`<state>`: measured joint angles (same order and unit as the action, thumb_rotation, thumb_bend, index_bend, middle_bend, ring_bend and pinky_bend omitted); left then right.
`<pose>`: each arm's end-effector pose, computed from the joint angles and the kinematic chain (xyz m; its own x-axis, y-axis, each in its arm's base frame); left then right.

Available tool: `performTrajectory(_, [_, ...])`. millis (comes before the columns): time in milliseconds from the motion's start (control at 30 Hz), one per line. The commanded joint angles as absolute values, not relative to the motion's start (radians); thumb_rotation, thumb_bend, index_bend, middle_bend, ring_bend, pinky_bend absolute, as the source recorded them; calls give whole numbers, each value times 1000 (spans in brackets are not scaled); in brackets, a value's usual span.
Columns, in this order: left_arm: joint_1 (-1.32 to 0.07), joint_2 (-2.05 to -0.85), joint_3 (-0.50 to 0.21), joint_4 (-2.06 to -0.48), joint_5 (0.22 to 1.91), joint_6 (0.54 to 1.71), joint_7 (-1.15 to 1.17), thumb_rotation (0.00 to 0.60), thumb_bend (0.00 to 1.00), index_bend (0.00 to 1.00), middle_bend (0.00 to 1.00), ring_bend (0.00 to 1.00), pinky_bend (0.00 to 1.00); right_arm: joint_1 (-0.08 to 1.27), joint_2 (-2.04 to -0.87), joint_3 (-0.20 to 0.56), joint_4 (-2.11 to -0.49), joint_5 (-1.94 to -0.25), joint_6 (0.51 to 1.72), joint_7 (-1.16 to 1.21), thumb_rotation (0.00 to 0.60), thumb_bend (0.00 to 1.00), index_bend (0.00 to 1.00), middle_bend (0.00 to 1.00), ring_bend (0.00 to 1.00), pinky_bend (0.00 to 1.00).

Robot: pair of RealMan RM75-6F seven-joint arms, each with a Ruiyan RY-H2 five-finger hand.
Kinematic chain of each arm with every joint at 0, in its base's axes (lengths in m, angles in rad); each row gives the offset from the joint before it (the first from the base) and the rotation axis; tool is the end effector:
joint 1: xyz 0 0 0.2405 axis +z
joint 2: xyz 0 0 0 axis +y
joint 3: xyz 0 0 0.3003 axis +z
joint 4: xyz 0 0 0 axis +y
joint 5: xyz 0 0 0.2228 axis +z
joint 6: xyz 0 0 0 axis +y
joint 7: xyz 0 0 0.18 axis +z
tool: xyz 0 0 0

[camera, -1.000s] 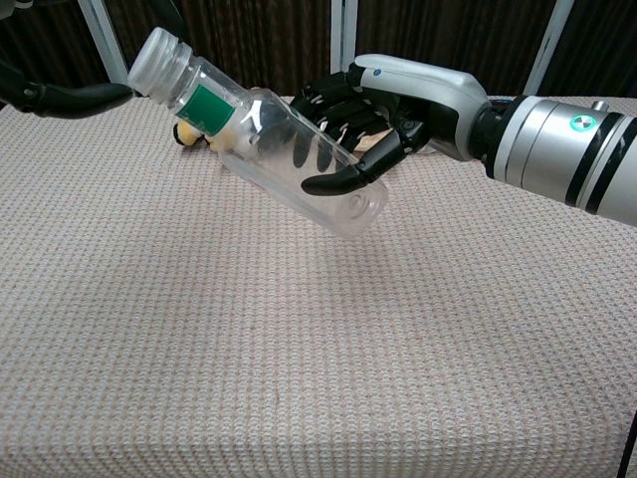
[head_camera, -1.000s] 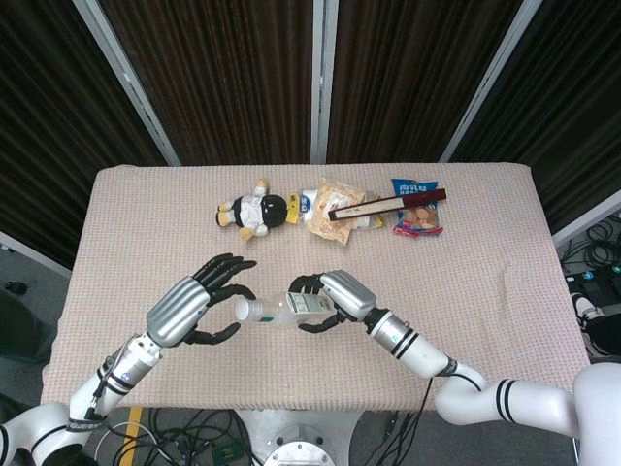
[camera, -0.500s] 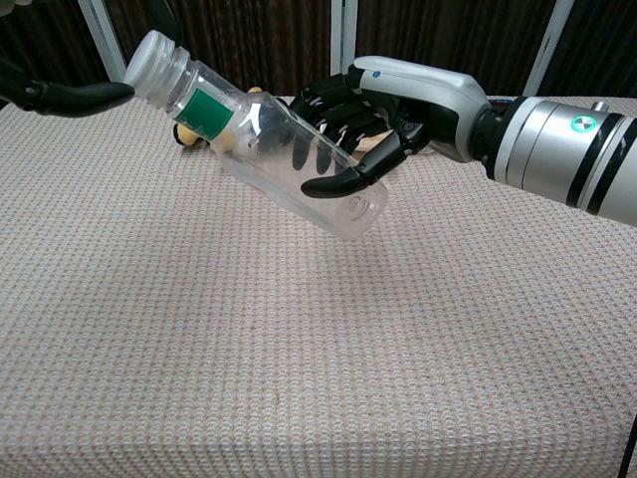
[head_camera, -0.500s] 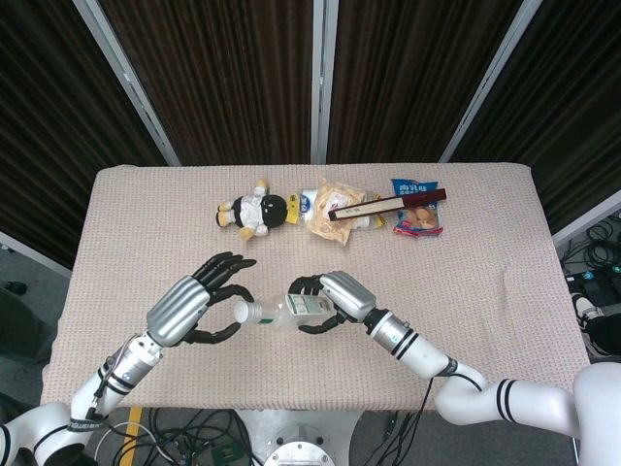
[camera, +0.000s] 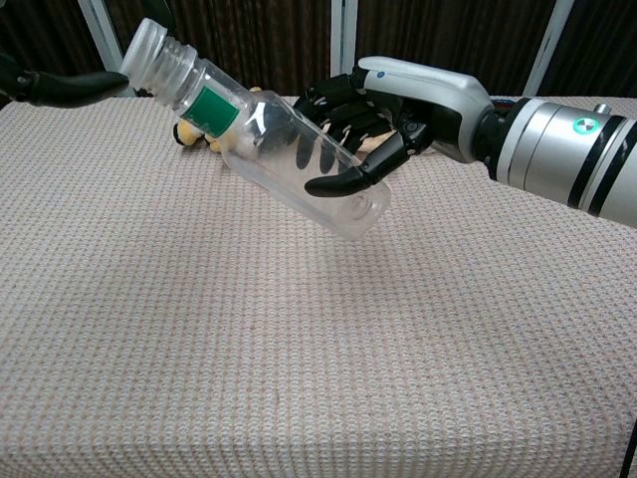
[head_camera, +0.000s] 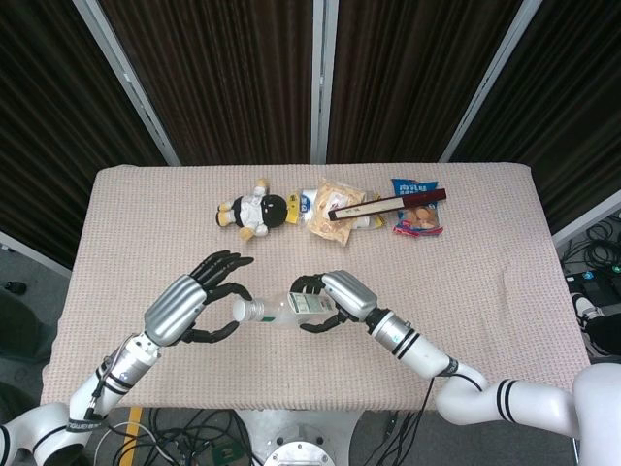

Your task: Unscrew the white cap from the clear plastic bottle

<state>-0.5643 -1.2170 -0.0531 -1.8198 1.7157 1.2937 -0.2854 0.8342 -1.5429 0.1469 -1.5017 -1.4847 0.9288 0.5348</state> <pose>-0.1395 0.3069 0.0802 0.0204 0.2897 0.9569 0.7825 -0.6003 0.1651 -0.0901 -0.3825 -0.0544 -0.0578 -0.5970 0.8002 -0.8222 -0.4262 -0.3774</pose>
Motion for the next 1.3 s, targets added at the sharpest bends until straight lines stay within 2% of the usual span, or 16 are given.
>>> performTrajectory(33, [-561, -1213, -51, -1817, 1718, 1298, -288, 600, 340, 425, 68, 28, 18, 833, -1540, 144, -1502, -1486, 929, 535, 600, 232, 648, 576, 436, 521])
performTrajectory(300, [-523, -1187, -45, -1757, 1663, 1318, -284, 600, 339, 422, 68, 28, 18, 803, -1479, 121, -1499, -1486, 941, 509, 600, 233, 646, 575, 436, 520])
performTrajectory(533, [-486, -1218, -37, -1661, 1491, 1233, 7, 600, 339, 413, 68, 28, 11, 784, -1398, 106, -1512, -1472, 935, 394, 600, 236, 645, 575, 435, 513])
performTrajectory(700, [-502, -1253, -23, -1637, 1371, 1111, 133, 600, 340, 344, 68, 27, 3, 776, -1371, 113, -1539, -1443, 941, 261, 600, 244, 643, 575, 425, 484])
performTrajectory(900, [-515, -1315, -32, -1608, 1299, 1055, 188, 600, 333, 235, 68, 27, 2, 767, -1372, 117, -1549, -1398, 936, 144, 600, 246, 639, 567, 414, 471])
performTrajectory(1067, [-508, -1316, -45, -1605, 1306, 1075, 161, 600, 307, 151, 68, 28, 2, 767, -1408, 119, -1511, -1364, 929, 62, 600, 246, 625, 551, 390, 447])
performTrajectory(1300, [-449, -1254, -60, -1642, 1366, 1195, 65, 600, 281, 133, 69, 27, 2, 793, -1512, 143, -1428, -1288, 909, -91, 600, 244, 558, 504, 338, 409])
